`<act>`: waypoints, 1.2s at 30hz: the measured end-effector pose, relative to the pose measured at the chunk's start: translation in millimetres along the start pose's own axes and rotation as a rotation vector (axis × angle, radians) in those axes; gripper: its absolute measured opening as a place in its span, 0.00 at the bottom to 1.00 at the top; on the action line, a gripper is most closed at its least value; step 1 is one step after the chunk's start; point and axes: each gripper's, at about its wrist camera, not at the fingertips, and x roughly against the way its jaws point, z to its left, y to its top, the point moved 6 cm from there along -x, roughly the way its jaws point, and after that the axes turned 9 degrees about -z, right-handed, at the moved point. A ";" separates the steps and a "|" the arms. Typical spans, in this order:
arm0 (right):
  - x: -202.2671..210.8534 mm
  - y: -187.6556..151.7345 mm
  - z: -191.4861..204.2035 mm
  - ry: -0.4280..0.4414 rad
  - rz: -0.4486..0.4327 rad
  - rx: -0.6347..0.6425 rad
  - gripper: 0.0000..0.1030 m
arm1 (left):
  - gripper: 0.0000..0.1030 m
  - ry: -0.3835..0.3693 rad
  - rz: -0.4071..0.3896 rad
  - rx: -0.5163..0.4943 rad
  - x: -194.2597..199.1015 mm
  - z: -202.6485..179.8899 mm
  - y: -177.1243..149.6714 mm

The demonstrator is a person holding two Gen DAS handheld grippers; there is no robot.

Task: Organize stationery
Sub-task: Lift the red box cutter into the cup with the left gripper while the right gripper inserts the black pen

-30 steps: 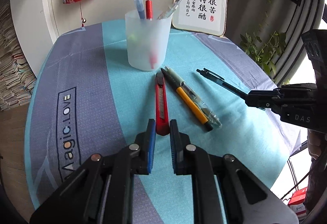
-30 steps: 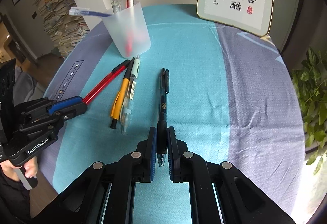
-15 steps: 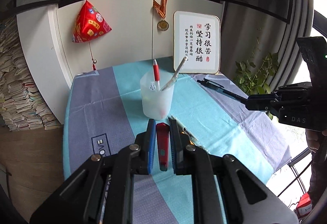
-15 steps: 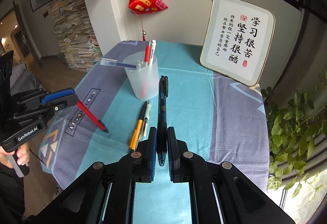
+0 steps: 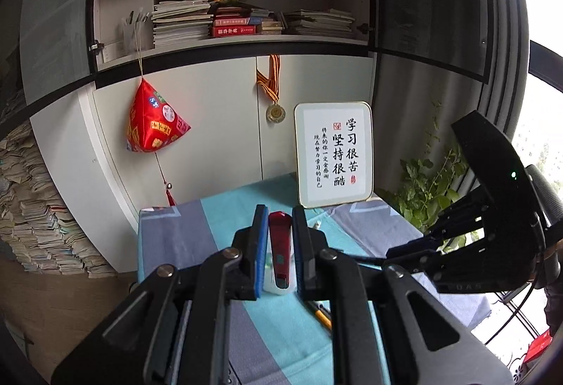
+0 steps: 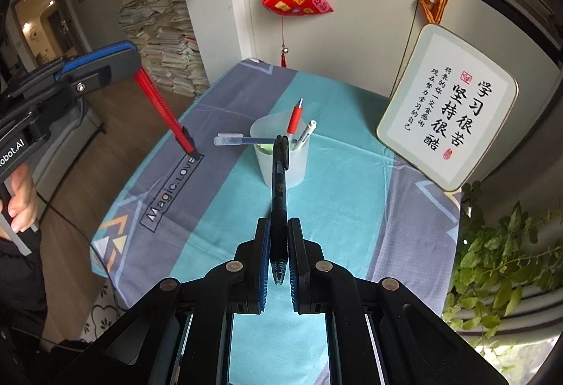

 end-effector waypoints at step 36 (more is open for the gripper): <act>-145.4 77.2 -26.8 0.076 0.341 -0.287 0.08 | 0.12 0.017 0.125 0.211 -110.4 42.6 -81.3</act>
